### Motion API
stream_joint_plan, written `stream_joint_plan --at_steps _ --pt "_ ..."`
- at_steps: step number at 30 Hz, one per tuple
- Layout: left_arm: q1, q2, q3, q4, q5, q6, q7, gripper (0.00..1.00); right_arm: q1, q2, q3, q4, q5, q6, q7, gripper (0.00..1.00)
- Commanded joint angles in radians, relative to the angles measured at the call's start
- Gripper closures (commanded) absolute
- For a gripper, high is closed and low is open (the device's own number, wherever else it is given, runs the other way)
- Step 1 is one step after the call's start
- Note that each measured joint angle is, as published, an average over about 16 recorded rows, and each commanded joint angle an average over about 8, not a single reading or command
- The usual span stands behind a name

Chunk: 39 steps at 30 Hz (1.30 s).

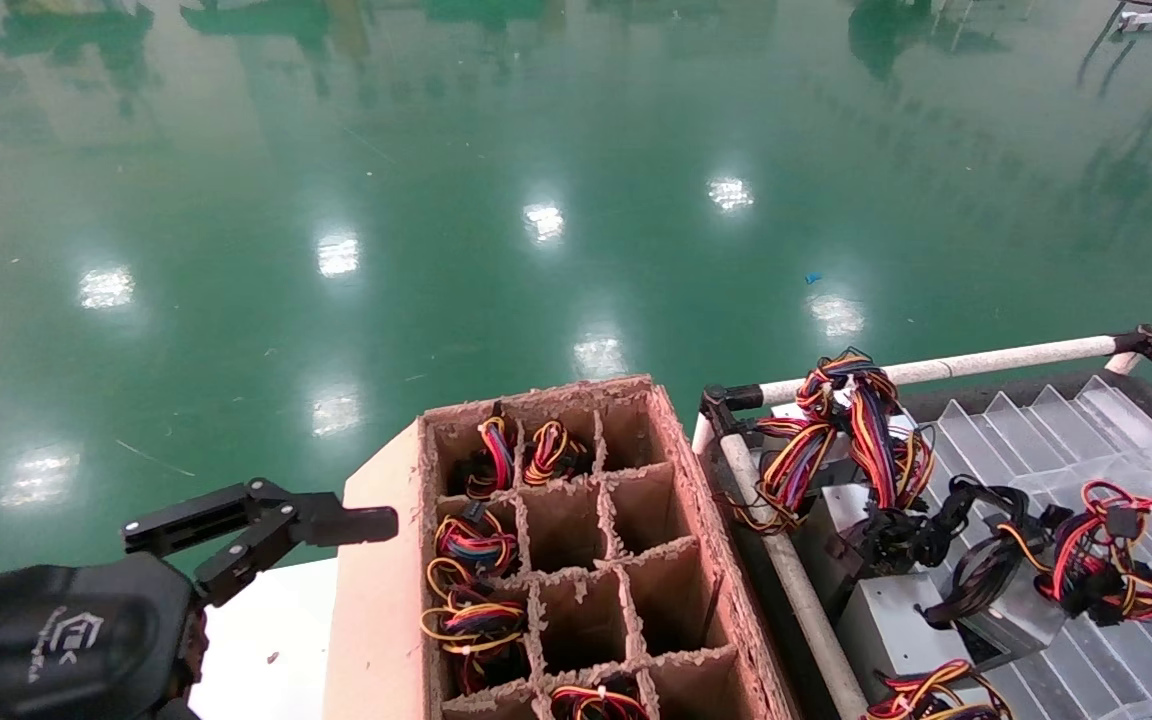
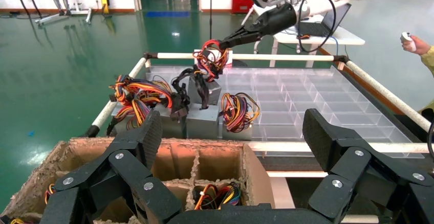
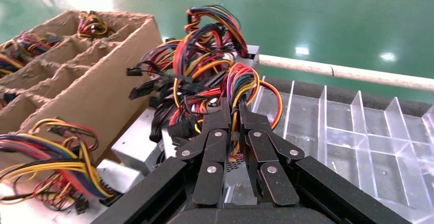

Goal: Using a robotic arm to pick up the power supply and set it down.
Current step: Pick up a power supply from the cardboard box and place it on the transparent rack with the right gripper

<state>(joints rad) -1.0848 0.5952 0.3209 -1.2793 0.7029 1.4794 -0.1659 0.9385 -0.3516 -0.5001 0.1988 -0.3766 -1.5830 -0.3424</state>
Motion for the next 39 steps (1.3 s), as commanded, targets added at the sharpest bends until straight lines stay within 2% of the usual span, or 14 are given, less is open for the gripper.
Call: stream_joint_plan --at_steps 1,11,21,28,39 --pt "0.000 0.000 0.000 0.000 0.000 0.000 0.000 0.00 -0.008 0.014 -0.001 0.020 0.002 0.001 0.001 1.00" --pt "0.000 0.000 0.000 0.000 0.000 0.000 0.000 0.00 -0.008 0.070 -0.015 0.069 -0.006 0.005 0.010 1.00" --pt "0.000 0.000 0.001 0.000 0.000 0.000 0.000 0.00 0.054 0.060 -0.043 0.117 -0.059 0.032 0.028 1.00" --pt "0.000 0.000 0.001 0.000 -0.001 0.000 0.000 0.00 0.159 0.011 -0.073 0.149 -0.135 0.096 0.062 1.00" --pt "0.000 -0.001 0.001 0.000 -0.001 -0.001 0.001 0.00 0.409 -0.149 -0.140 0.155 -0.307 0.251 0.102 1.00"
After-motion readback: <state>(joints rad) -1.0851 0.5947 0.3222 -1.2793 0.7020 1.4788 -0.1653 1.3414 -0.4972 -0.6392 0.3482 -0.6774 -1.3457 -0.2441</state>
